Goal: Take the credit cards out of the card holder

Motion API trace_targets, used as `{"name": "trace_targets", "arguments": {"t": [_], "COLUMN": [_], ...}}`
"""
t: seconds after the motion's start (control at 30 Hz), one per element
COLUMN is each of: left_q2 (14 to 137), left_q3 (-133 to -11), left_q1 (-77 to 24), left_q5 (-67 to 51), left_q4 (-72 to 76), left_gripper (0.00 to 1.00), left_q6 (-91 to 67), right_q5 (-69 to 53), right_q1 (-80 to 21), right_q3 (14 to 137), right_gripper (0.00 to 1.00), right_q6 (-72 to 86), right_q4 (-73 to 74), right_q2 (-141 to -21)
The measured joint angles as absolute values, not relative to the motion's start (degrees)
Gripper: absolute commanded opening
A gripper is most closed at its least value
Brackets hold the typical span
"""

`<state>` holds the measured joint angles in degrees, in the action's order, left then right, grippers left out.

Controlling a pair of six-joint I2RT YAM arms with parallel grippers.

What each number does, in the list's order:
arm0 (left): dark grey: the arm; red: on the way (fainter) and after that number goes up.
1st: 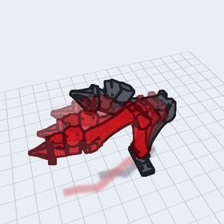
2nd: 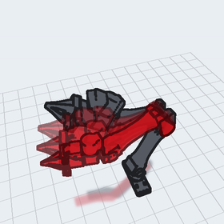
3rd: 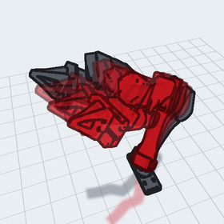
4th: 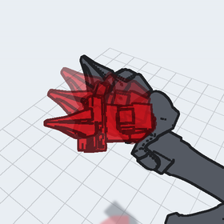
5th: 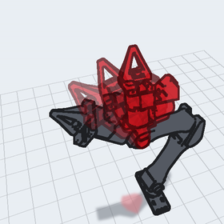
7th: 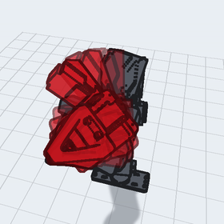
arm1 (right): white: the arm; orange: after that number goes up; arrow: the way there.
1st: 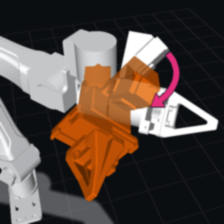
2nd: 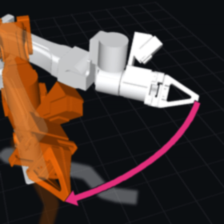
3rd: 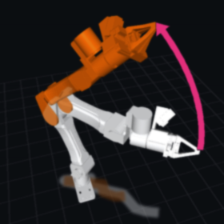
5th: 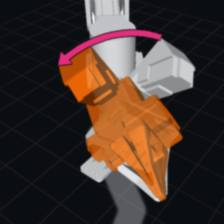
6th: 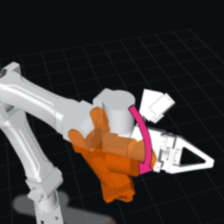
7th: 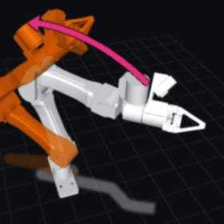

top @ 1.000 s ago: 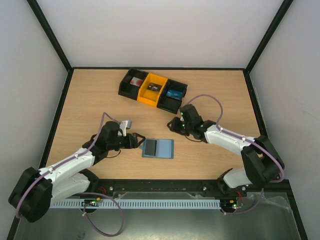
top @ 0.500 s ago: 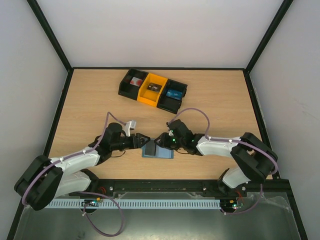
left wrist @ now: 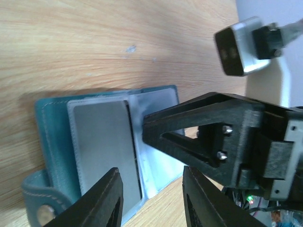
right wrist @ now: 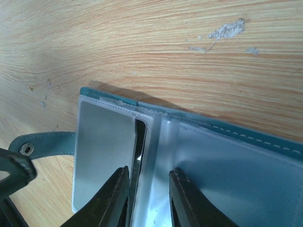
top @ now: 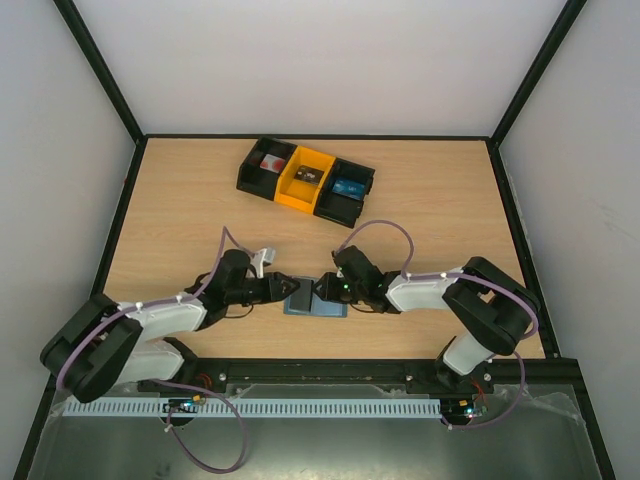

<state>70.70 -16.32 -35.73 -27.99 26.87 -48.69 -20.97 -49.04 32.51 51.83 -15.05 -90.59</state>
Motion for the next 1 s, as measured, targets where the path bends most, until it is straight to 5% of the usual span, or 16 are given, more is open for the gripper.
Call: {"name": "trace_targets", "arguments": {"t": [0.8, 1.0], "left_q2": [76.6, 72.71], "left_q3": [-10.13, -10.92], "left_q1": [-40.01, -40.49], "left_q5": [-26.83, -26.46], "left_q4": [33.65, 32.95], "left_gripper": [0.2, 0.31], "left_q6": [-52.56, -53.8], "right_q5": [-12.47, -13.93], "right_q1": [-49.08, -49.01], "right_q3": [32.45, 32.25], "right_gripper": [0.25, 0.25], "right_q6": [48.29, 49.63], "right_q4": [-8.19, -6.57], "right_q2": [-86.21, -83.5]}}
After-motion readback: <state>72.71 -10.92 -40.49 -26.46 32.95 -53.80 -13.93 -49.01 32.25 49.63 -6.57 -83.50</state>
